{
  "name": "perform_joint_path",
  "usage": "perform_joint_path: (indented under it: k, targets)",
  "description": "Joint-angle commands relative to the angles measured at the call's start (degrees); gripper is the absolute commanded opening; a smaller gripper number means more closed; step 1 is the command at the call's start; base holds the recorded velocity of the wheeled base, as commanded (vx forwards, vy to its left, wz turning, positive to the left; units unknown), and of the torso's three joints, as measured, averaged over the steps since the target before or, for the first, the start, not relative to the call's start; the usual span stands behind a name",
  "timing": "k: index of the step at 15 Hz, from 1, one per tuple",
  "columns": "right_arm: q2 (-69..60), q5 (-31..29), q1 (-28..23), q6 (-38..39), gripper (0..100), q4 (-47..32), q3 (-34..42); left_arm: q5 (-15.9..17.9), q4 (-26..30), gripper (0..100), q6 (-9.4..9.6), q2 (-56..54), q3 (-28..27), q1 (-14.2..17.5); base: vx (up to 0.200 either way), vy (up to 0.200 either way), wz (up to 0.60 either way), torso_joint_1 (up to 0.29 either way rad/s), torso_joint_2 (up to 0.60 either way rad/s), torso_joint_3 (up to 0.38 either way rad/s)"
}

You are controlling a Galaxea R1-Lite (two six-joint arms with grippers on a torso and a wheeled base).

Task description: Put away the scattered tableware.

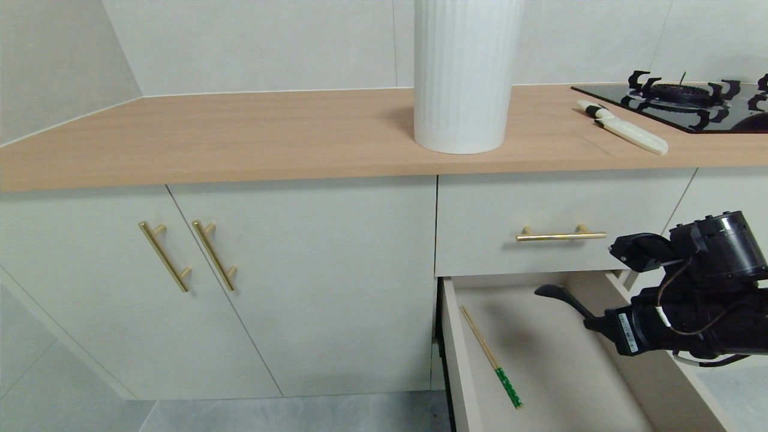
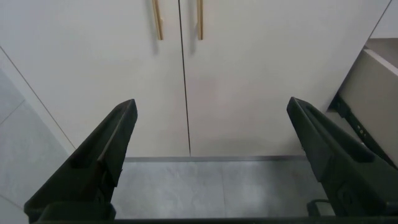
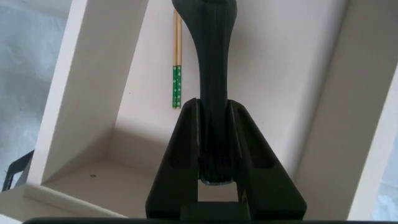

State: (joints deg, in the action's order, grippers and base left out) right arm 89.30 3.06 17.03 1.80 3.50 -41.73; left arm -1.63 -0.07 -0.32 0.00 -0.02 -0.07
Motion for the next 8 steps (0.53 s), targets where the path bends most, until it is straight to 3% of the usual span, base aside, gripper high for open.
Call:
perform_joint_path:
  k: [1, 8]
  targets:
    - [1.8, 0.0, 0.0, 0.0, 0, 0.4, 0.0, 0.0, 0.0, 100, -0.03, 0.1, 0.0, 0.0, 0.0, 0.0, 0.0, 0.0, 0.0, 0.0]
    - [14.4, -2.1, 0.1, 1.6, 0, 5.7, -1.0, 0.0, 0.0, 100, -0.03, 0.1, 0.0, 0.0, 0.0, 0.0, 0.0, 0.0, 0.0, 0.0]
